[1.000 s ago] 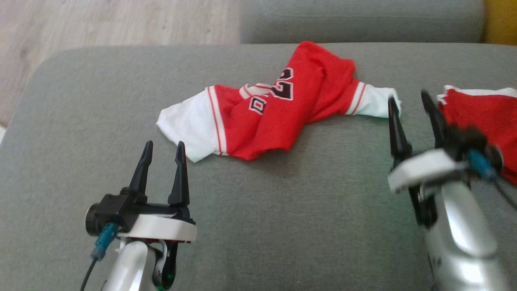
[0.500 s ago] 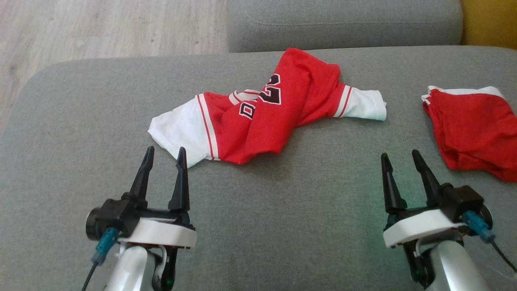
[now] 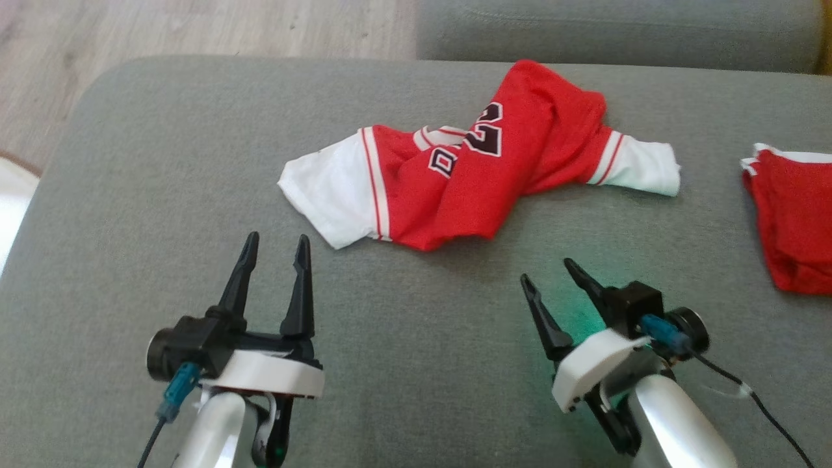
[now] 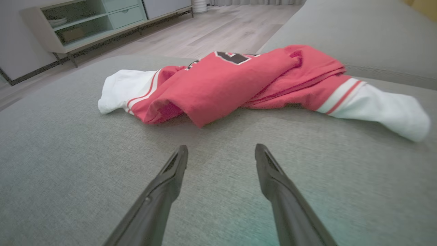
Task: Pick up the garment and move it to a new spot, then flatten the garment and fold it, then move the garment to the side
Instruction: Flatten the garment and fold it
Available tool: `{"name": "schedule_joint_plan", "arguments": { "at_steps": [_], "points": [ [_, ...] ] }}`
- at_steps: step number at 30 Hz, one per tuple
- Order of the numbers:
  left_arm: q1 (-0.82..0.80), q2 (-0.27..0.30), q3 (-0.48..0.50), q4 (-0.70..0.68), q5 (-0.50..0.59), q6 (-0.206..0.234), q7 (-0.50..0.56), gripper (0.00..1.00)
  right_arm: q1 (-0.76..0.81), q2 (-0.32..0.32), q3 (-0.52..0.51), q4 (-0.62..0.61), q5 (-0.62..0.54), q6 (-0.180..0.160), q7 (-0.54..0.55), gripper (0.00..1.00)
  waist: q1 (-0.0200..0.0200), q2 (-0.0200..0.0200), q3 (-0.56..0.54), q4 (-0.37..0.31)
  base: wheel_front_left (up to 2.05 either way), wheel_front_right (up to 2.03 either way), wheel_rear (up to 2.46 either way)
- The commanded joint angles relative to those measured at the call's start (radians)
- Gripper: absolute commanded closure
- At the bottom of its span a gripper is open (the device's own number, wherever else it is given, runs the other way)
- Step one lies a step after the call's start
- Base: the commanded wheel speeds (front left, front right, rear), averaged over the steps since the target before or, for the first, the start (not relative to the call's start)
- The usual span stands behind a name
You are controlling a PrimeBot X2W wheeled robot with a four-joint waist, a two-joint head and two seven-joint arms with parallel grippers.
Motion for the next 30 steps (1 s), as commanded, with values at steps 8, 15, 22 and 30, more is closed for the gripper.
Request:
{"name": "schedule_joint_plan", "arguments": {
  "at_steps": [8, 15, 22, 30],
  "points": [
    [-0.080, 0.008, -0.012, -0.020, -0.024, -0.001, -0.008, 0.00, -0.162, 0.005, 0.082, 0.128, 0.068, -0.001, -0.013, 0.00, -0.0001, 0.0000, 0.055, 0.085, 0.00, 0.00, 0.00],
    [-0.101, 0.008, -0.039, -0.016, -0.040, 0.004, -0.008, 0.00, -0.253, 0.005, 0.067, 0.261, 0.088, -0.001, -0.055, 0.00, -0.0001, 0.0000, 0.087, 0.140, 0.00, 0.00, 0.00],
    [-0.103, 0.008, -0.054, -0.014, -0.048, 0.010, -0.008, 0.00, -0.321, 0.005, 0.027, 0.363, 0.125, -0.001, -0.099, 0.00, -0.0001, 0.0000, 0.101, 0.172, 0.00, 0.00, 0.00],
    [-0.096, 0.008, -0.050, -0.010, -0.050, 0.018, -0.008, 0.00, -0.368, 0.005, 0.032, 0.446, 0.139, -0.001, -0.151, 1.00, -0.0001, 0.0000, 0.091, 0.167, 0.00, 0.00, 0.00]
  ]
}}
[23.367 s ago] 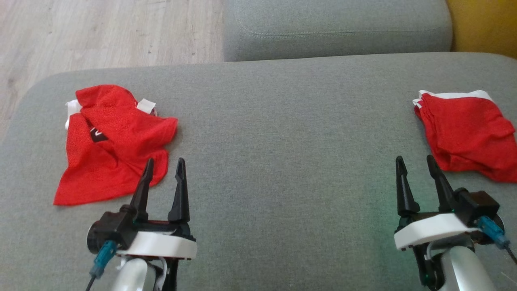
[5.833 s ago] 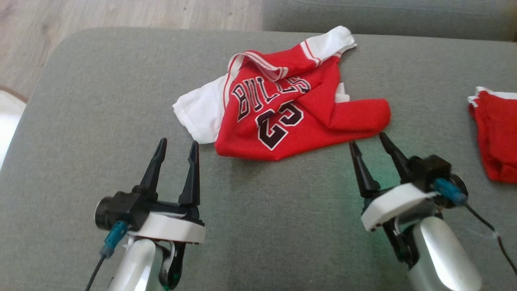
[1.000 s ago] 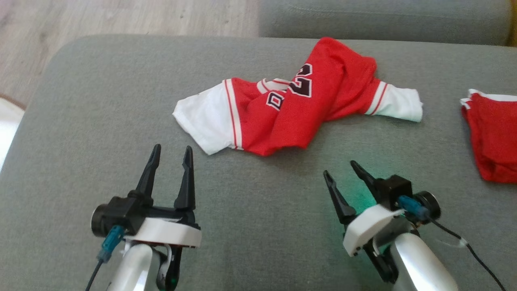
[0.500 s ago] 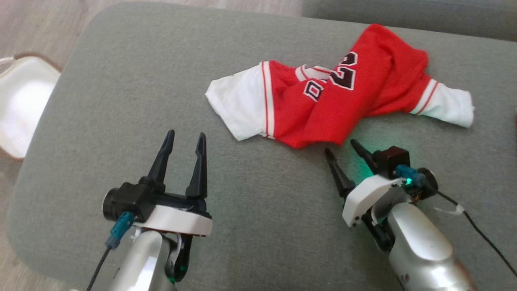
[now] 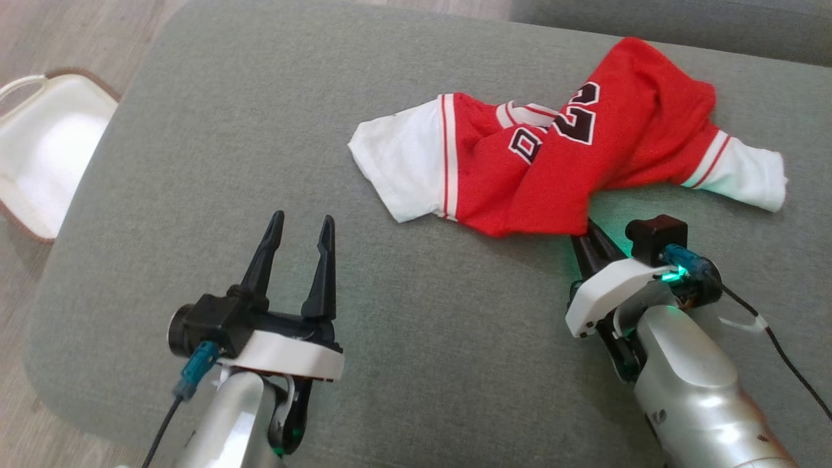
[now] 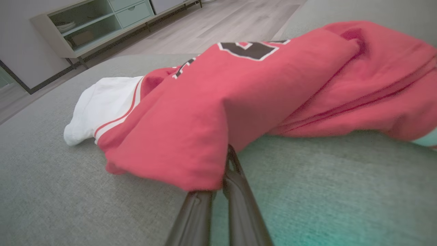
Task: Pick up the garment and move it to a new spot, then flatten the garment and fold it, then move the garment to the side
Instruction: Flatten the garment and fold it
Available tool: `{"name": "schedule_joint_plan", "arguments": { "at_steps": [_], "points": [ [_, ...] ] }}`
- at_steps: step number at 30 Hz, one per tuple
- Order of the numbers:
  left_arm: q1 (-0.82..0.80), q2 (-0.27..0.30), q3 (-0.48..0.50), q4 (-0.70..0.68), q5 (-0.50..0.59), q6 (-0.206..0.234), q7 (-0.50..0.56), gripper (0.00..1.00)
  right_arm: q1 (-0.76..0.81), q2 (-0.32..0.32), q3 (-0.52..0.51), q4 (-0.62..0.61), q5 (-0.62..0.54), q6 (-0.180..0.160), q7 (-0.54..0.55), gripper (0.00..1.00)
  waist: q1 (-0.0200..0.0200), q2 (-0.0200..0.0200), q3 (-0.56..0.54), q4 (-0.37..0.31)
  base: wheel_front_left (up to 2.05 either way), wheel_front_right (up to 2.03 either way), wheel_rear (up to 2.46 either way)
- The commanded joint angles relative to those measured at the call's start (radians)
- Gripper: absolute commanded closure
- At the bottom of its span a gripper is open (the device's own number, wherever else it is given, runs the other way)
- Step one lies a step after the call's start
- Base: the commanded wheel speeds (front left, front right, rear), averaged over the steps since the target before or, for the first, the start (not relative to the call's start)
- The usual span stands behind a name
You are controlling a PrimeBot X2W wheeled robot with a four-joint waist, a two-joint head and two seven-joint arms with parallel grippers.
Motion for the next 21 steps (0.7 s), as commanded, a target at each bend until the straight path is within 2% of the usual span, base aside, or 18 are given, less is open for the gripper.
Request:
{"name": "schedule_joint_plan", "arguments": {
  "at_steps": [1, 7, 13, 15, 16, 21],
  "points": [
    [-0.031, 0.009, 0.033, -0.027, -0.004, 0.008, -0.008, 0.00, -0.029, 0.010, 0.016, -0.020, -0.006, -0.001, -0.017, 1.00, -0.0001, 0.0000, -0.006, -0.010, 0.00, 0.00, 0.00],
    [-0.020, 0.009, 0.054, -0.032, 0.006, 0.008, -0.008, 0.00, -0.016, 0.010, -0.046, -0.038, -0.082, -0.001, -0.035, 1.00, -0.0001, 0.0000, -0.039, -0.063, 0.00, 0.00, 0.00],
    [0.004, 0.009, 0.073, -0.041, 0.015, 0.008, -0.008, 0.00, 0.033, 0.010, -0.148, -0.145, -0.263, -0.001, -0.031, 1.00, -0.0001, 0.0000, -0.085, -0.139, 0.00, 0.00, 0.00],
    [0.012, 0.009, 0.077, -0.045, 0.016, 0.009, -0.008, 0.00, 0.053, 0.006, -0.183, -0.207, -0.351, -0.001, -0.002, 1.00, -0.0001, 0.0000, -0.099, -0.165, 0.00, 0.00, 0.00],
    [0.020, 0.009, 0.078, -0.050, 0.016, 0.011, -0.008, 0.00, 0.078, -0.003, -0.207, -0.288, -0.438, -0.001, 0.040, 1.00, -0.0001, 0.0000, -0.110, -0.188, 0.00, 0.00, 0.00],
    [0.037, 0.009, 0.075, -0.056, 0.011, 0.017, -0.008, 0.00, 0.163, -0.037, -0.256, -0.534, -0.621, -0.001, 0.167, 1.00, -0.0001, 0.0000, -0.136, -0.225, 0.00, 0.00, 0.00]
  ]
}}
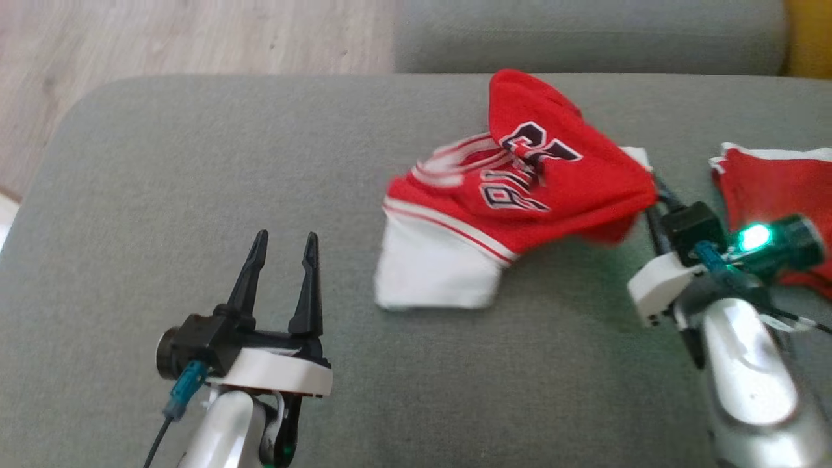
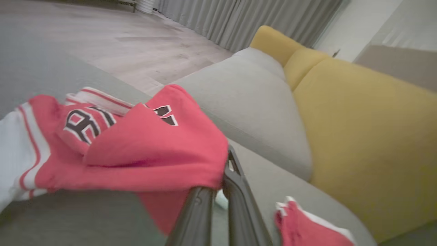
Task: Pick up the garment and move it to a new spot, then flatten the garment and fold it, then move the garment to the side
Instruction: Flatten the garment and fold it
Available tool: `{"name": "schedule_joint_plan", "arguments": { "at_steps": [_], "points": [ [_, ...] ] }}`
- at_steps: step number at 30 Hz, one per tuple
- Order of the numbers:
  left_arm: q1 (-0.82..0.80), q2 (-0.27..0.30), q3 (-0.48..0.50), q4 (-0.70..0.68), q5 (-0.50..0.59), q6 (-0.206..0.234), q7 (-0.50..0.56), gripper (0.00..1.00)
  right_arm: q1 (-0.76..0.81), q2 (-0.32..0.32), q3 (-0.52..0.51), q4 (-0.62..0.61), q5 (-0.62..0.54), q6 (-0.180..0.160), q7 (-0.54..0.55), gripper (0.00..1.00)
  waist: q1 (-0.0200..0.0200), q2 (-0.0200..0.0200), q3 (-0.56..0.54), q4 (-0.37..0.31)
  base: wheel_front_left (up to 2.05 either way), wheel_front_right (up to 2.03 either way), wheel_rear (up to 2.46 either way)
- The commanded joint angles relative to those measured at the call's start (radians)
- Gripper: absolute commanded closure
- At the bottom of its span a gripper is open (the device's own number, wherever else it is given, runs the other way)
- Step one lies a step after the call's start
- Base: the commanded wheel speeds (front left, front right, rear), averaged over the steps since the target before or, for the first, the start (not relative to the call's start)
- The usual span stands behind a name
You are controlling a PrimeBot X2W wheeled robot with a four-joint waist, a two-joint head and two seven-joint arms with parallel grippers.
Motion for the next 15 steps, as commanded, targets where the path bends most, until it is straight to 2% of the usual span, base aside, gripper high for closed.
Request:
{"name": "schedule_joint_plan", "arguments": {
  "at_steps": [1, 4, 7, 11, 15],
  "points": [
    [-0.016, 0.008, 0.031, -0.037, -0.003, 0.009, -0.008, 0.00, 0.015, -0.017, 0.007, -0.122, -0.057, -0.001, 0.041, 1.00, 0.0001, 0.0000, -0.021, -0.023, 0.00, 0.00, 0.00],
    [-0.016, 0.008, 0.024, -0.040, -0.008, 0.014, -0.008, 0.00, 0.062, -0.037, 0.016, -0.259, -0.132, -0.001, 0.101, 1.00, 0.0001, 0.0000, -0.022, -0.024, 0.00, 0.00, 0.00],
    [-0.015, 0.008, 0.023, -0.042, -0.012, 0.012, -0.008, 0.00, 0.095, -0.046, 0.070, -0.322, -0.156, -0.001, 0.140, 1.00, 0.0001, 0.0000, -0.017, -0.018, 0.00, 0.00, 0.00],
    [-0.018, 0.008, 0.020, -0.040, -0.015, 0.010, -0.008, 0.00, 0.120, -0.053, 0.150, -0.290, -0.143, -0.001, 0.178, 1.00, 0.0001, 0.0000, -0.006, -0.006, 0.00, 0.00, 0.00],
    [-0.031, 0.008, 0.012, -0.030, -0.013, 0.005, -0.008, 0.00, 0.132, -0.063, 0.258, -0.125, -0.092, -0.001, 0.226, 1.00, 0.0001, 0.0000, 0.008, 0.022, 0.00, 0.00, 0.00]
  ]
}}
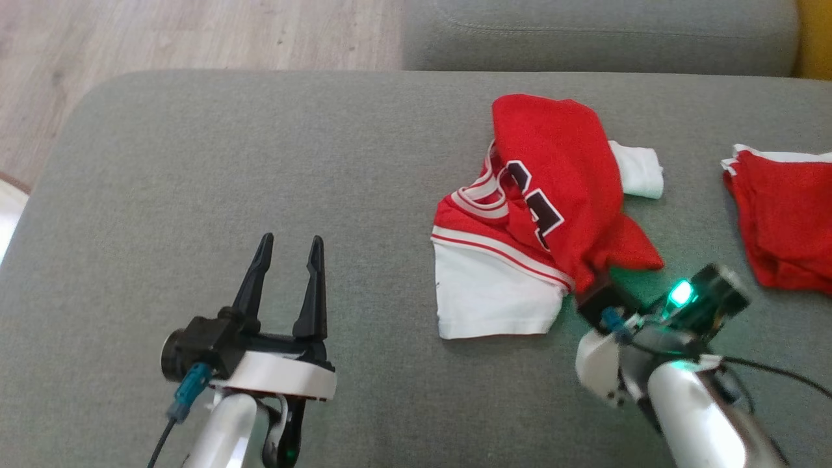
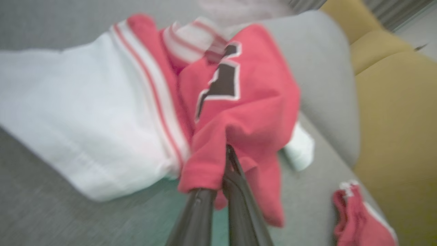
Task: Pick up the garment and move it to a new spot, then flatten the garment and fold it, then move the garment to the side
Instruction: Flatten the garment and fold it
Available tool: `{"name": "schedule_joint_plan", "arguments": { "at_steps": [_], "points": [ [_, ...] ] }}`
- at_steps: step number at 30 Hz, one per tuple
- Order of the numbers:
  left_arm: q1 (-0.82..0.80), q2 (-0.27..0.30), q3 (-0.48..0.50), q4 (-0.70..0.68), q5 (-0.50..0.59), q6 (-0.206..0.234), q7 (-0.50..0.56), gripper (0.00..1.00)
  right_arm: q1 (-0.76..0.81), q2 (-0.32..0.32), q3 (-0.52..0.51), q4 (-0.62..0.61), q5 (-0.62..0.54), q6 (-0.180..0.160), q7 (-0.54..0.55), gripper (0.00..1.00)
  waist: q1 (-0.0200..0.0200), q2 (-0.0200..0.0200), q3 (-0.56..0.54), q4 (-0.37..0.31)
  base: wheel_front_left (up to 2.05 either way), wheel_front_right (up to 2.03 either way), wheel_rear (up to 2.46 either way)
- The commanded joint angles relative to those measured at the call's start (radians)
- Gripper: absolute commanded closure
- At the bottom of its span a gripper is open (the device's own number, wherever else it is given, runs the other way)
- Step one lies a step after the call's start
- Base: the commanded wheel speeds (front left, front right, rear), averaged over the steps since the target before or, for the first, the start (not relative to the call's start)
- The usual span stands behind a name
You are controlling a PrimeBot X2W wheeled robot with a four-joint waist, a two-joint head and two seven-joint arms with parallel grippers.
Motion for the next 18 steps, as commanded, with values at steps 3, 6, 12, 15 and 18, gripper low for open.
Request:
{"name": "schedule_joint_plan", "arguments": {
  "at_steps": [3, 6, 12, 15, 18],
  "points": [
    [-0.041, 0.008, 0.027, -0.021, 0.000, -0.004, -0.008, 0.00, -0.015, -0.007, 0.055, 0.072, 0.046, -0.001, 0.021, 1.00, 0.0000, 0.0000, 0.007, 0.018, 0.00, 0.00, 0.00],
    [-0.042, 0.008, 0.032, -0.016, 0.005, -0.006, -0.008, 0.00, -0.016, 0.008, 0.066, 0.158, 0.093, -0.001, 0.030, 1.00, 0.0000, 0.0000, 0.007, 0.024, 0.00, 0.00, 0.00],
    [-0.040, 0.008, 0.052, -0.017, 0.014, -0.007, -0.008, 0.00, -0.015, 0.043, 0.008, 0.189, 0.154, -0.001, 0.005, 0.00, 0.0000, 0.0000, 0.007, 0.008, 0.00, 0.00, 0.00],
    [-0.040, 0.008, 0.060, -0.022, 0.015, -0.006, -0.008, 0.00, -0.004, 0.055, -0.036, 0.161, 0.187, -0.001, -0.004, 0.00, 0.0000, 0.0000, 0.005, -0.013, 0.00, 0.00, 0.00],
    [-0.036, 0.008, 0.067, -0.029, 0.017, -0.006, -0.008, 0.00, 0.020, 0.064, -0.088, 0.099, 0.230, -0.001, -0.007, 0.00, 0.0000, 0.0000, 0.002, -0.040, 0.00, 0.00, 0.00]
  ]
}}
